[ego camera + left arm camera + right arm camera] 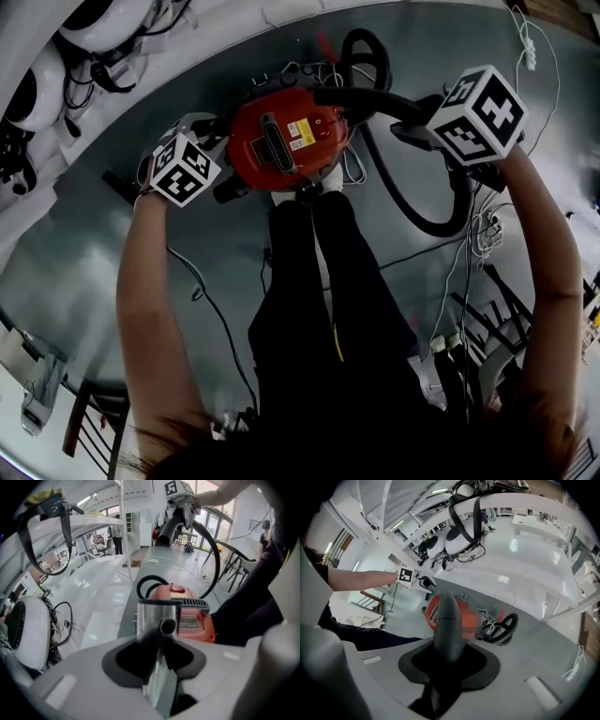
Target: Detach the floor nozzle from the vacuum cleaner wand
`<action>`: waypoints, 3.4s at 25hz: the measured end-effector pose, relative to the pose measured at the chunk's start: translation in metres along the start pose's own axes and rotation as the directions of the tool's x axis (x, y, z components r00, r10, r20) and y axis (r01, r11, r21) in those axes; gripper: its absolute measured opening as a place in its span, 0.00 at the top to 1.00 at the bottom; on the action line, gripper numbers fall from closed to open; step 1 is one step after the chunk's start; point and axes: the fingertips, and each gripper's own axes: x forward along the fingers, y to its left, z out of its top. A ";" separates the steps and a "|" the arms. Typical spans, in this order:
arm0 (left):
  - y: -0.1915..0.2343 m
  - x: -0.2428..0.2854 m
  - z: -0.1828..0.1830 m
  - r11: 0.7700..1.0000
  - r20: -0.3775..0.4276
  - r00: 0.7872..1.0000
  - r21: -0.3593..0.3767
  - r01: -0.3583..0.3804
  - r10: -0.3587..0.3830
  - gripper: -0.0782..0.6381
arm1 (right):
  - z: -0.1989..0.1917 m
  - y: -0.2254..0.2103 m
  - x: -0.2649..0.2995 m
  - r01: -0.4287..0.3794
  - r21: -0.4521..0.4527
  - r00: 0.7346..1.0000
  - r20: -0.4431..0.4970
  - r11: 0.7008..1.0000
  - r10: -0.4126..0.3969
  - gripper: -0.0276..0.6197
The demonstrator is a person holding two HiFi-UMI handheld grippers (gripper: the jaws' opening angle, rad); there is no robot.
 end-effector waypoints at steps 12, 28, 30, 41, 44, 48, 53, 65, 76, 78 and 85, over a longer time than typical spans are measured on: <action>-0.028 0.014 0.027 1.000 0.025 1.000 0.014 0.009 -0.009 0.70 | 0.014 -0.003 0.046 -0.084 0.152 0.993 0.095 0.985 0.070 0.77; -0.102 0.017 0.059 0.996 0.095 0.995 0.088 -0.015 0.006 0.70 | 0.071 0.008 0.151 -0.194 0.393 0.947 0.315 0.899 0.067 0.77; -0.104 0.019 0.060 0.996 0.092 0.996 0.089 -0.025 0.016 0.70 | 0.084 0.009 0.163 -0.170 0.372 0.954 0.296 0.913 0.057 0.77; -0.117 0.020 0.059 0.990 0.133 0.987 0.102 -0.100 0.086 0.70 | 0.157 -0.005 0.190 -0.084 0.382 0.949 0.312 0.920 -0.043 0.76; -0.118 0.021 0.058 0.989 0.143 0.985 0.099 -0.111 0.096 0.70 | 0.166 0.000 0.202 -0.101 0.401 0.949 0.315 0.911 -0.033 0.57; -0.116 0.020 0.058 0.989 0.161 0.982 0.088 -0.119 0.104 0.69 | 0.166 0.001 0.210 -0.072 0.376 0.938 0.341 0.924 -0.066 0.36; -0.116 0.022 0.061 0.992 0.184 0.978 0.068 -0.109 0.095 0.68 | 0.175 -0.007 0.186 -0.062 0.374 0.884 0.451 0.925 -0.124 0.36; -0.113 0.013 0.076 0.997 0.253 0.965 0.017 -0.077 0.070 0.50 | 0.077 0.048 0.105 -0.034 0.366 0.753 0.621 0.930 -0.217 0.45; -0.134 -0.022 0.088 0.992 0.378 0.920 -0.115 -0.060 0.099 0.56 | 0.035 0.084 0.105 -0.076 0.412 0.689 0.680 0.908 -0.251 0.64; -0.141 -0.029 0.096 0.989 0.398 0.910 -0.127 -0.070 0.115 0.54 | 0.030 0.091 0.099 -0.080 0.415 0.678 0.689 0.906 -0.256 0.66; -0.121 -0.036 0.094 0.938 0.345 0.881 -0.241 -0.250 0.324 0.67 | 0.013 0.117 0.084 -0.063 0.410 0.672 0.691 0.910 -0.265 0.74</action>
